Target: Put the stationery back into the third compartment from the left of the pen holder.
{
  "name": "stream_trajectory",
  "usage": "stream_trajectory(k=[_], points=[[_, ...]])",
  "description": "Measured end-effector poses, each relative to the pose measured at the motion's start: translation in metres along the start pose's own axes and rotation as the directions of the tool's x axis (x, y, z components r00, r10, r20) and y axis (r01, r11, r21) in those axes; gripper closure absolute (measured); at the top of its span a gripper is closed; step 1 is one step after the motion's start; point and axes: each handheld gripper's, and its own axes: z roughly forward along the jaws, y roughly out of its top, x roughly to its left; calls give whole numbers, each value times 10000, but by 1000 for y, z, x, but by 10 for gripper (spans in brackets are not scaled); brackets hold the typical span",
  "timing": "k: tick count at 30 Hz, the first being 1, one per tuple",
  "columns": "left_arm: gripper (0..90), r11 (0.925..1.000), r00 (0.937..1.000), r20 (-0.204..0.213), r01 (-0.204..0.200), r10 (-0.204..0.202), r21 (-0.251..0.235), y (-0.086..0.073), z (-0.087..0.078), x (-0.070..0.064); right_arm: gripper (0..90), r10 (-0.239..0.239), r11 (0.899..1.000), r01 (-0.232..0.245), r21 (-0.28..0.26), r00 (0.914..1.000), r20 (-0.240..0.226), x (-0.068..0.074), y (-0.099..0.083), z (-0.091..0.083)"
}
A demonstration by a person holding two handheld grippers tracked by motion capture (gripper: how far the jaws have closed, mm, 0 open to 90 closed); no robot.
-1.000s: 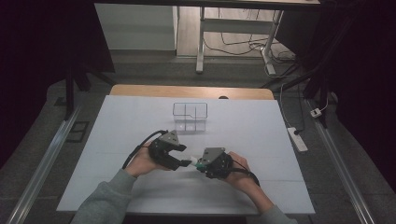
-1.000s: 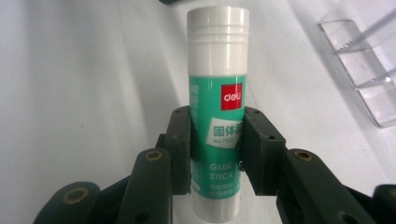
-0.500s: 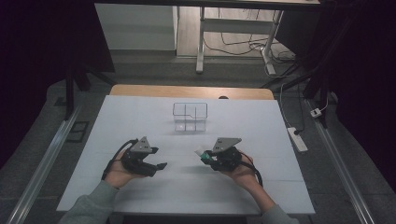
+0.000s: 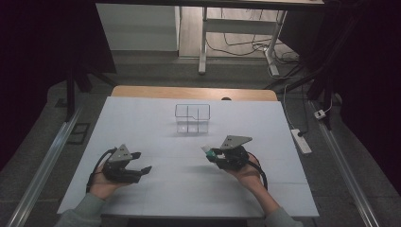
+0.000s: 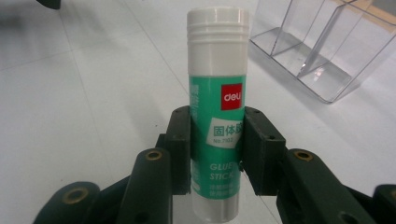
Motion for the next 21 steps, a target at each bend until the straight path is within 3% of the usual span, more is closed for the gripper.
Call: stream_trajectory(k=[12,21], points=[[290,9996,9995,-132,289,-290,-65,-13,-8,7,652,480,9947,-449,-922,9984,313,-9,6,-7],[290,9982,9982,-220,561,-566,-221,-17,-9,14,652,1169,9802,-1034,-1691,9905,721,-26,18,-10]])
